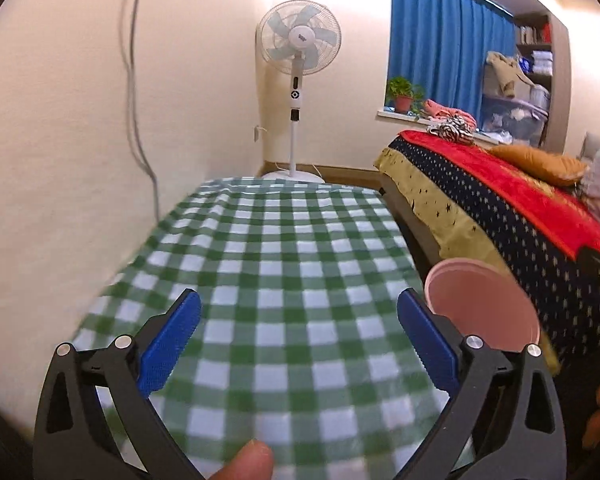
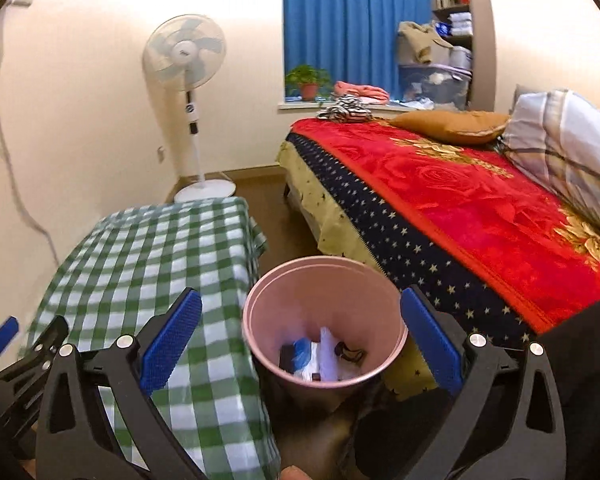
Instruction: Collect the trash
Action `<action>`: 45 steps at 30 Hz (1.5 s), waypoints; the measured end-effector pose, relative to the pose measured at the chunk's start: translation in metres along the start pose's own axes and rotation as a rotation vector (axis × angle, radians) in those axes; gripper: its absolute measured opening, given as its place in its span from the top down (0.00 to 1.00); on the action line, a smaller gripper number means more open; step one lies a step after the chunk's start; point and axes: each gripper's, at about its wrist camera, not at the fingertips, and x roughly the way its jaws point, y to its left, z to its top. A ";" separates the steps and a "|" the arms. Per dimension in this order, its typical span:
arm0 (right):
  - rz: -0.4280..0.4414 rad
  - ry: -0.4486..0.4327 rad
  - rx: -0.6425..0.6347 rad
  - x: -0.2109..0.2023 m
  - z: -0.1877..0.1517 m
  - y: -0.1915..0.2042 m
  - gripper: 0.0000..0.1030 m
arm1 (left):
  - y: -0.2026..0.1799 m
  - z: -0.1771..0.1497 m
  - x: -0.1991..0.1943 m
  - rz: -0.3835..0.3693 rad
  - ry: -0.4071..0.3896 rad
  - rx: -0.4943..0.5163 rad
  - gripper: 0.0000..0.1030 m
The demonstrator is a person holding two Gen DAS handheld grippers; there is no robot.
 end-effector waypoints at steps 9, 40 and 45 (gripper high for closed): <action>0.030 0.024 -0.089 -0.003 -0.040 0.023 0.05 | 0.033 -0.039 -0.029 0.061 0.017 -0.095 0.08; 0.074 -0.003 -0.146 -0.006 -0.049 0.049 0.05 | 0.026 -0.049 -0.034 0.044 0.011 -0.069 0.08; 0.074 -0.002 -0.142 -0.006 -0.049 0.050 0.05 | 0.025 -0.049 -0.034 0.042 0.013 -0.066 0.08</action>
